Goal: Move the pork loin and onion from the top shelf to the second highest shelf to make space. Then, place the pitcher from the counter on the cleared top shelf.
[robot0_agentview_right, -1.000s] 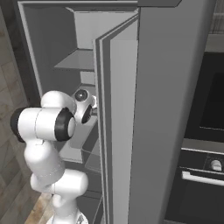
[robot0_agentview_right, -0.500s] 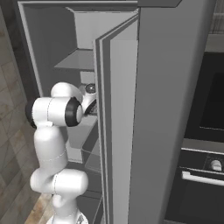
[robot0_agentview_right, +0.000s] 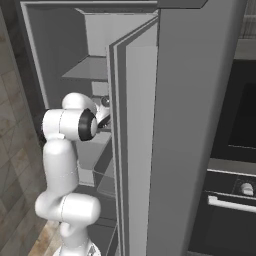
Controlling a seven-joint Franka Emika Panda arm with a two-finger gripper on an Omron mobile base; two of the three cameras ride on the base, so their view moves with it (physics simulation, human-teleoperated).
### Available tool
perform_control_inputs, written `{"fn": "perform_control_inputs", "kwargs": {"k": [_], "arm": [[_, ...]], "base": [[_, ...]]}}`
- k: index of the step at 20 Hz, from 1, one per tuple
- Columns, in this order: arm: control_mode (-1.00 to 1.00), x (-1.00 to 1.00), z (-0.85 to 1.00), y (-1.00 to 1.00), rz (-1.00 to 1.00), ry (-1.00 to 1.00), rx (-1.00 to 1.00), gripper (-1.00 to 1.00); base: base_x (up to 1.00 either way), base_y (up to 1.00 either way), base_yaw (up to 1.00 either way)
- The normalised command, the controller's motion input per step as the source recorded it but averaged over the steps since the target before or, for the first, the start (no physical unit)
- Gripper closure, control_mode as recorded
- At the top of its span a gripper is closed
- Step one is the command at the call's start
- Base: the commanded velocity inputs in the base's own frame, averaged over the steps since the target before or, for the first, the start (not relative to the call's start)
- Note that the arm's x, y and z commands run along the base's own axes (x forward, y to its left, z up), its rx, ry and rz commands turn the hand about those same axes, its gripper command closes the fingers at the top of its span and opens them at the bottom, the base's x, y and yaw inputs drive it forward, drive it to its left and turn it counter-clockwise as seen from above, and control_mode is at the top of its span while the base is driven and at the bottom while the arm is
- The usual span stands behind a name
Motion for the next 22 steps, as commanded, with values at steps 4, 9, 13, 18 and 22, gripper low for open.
{"fn": "perform_control_inputs", "kwargs": {"k": [4,9,13,18,22], "arm": [[-1.0,-0.25,0.08,0.0,-0.01,0.0,-0.02,-1.0],[-1.0,-0.3,0.25,0.0,-0.07,0.02,-0.01,-1.0],[-1.0,-0.38,0.55,0.0,-0.02,0.02,0.0,-1.0],[-1.0,-0.87,0.56,0.03,0.0,0.0,-0.02,-1.0],[-1.0,-1.0,0.48,0.1,0.0,0.0,-0.06,-1.0]], "base": [[0.0,0.0,0.0],[0.0,0.0,0.0],[0.0,0.0,0.0],[0.0,0.0,0.0],[0.0,0.0,0.0]]}}
